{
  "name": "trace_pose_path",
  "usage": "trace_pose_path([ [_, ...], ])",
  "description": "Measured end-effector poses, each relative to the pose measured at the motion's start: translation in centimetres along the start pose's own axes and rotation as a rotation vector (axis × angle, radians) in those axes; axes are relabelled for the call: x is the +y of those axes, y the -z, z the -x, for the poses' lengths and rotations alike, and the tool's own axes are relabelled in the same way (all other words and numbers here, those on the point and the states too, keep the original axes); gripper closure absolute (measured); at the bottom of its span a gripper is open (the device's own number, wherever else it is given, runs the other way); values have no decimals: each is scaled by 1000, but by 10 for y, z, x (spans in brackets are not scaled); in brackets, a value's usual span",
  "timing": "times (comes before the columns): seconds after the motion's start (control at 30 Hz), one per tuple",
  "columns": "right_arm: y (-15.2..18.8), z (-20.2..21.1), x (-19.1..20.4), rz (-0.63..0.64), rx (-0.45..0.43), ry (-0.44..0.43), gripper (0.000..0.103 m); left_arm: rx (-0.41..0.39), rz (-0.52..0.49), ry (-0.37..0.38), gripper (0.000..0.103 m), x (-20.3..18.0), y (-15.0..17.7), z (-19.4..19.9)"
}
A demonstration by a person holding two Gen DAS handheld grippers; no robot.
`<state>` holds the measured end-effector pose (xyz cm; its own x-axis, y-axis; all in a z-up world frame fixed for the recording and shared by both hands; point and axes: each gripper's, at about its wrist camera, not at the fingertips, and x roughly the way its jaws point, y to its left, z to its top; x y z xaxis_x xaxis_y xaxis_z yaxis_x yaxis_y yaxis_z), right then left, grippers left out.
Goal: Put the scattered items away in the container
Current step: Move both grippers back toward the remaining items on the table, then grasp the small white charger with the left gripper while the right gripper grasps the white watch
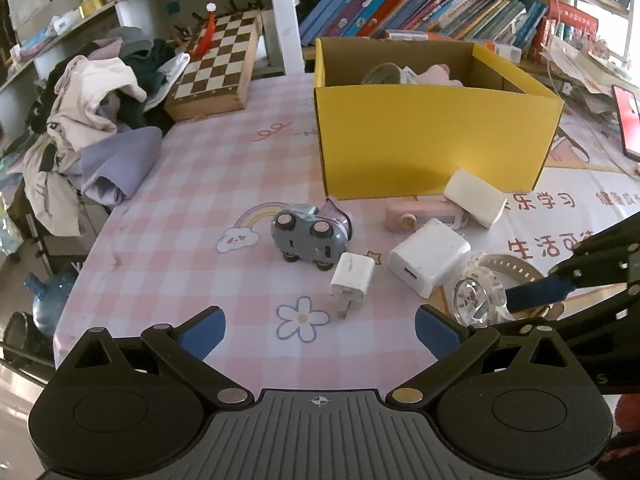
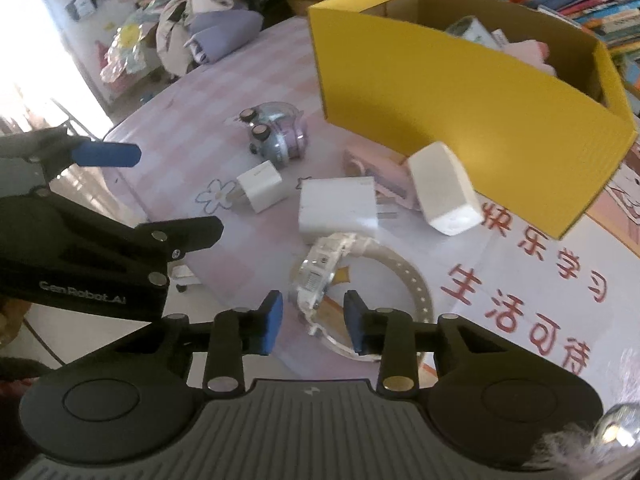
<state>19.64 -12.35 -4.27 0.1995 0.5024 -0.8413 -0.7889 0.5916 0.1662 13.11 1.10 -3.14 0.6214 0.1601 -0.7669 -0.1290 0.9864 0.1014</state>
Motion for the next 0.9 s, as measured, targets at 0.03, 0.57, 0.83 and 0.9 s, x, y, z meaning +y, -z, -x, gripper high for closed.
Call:
trace_pose_path([
  [0.03,-1,-2,0,2,5,-6,73,1,0,-3,1,0,0,0],
  [0.57,1,3,-18,-20,-6,46,83,0,6,62,2,-7,-11,-17],
  [0.83,5,7,-32,-53,2,76,83,20,-2,72,11,-12,-15,-32],
  [0.9,6,8,-34,-56,3,79,83,25,0,75,15,-12,-15,-34],
])
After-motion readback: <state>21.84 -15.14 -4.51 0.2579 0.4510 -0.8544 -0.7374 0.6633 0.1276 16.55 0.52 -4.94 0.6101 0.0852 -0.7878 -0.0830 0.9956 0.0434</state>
